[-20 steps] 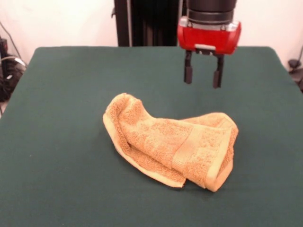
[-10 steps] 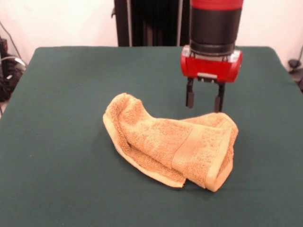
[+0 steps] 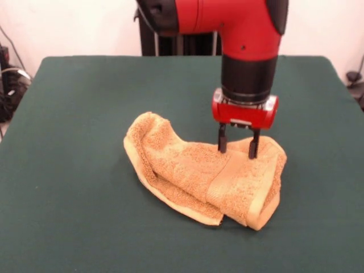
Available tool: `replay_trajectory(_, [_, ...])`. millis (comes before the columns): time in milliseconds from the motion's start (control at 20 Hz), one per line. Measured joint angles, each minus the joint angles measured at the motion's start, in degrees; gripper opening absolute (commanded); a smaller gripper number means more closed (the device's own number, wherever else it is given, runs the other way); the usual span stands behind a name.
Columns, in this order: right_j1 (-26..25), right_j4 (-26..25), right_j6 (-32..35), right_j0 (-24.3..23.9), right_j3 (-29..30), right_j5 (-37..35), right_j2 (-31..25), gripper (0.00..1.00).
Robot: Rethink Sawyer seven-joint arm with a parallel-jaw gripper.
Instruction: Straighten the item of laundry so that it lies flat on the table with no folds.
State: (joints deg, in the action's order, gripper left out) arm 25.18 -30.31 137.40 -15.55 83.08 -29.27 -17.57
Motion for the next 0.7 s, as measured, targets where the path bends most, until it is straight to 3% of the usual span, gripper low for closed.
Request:
replay_trajectory(200, [-2.29, -1.25, 0.00, 0.16, -1.05, 0.97, -0.02, 1.00])
replay_trajectory(650, [-2.39, -1.42, 0.01, 0.28, -1.56, 1.07, 0.01, 1.00])
replay_trajectory(700, [-2.40, -1.69, 0.01, 0.30, -1.64, 1.06, 0.13, 0.00])
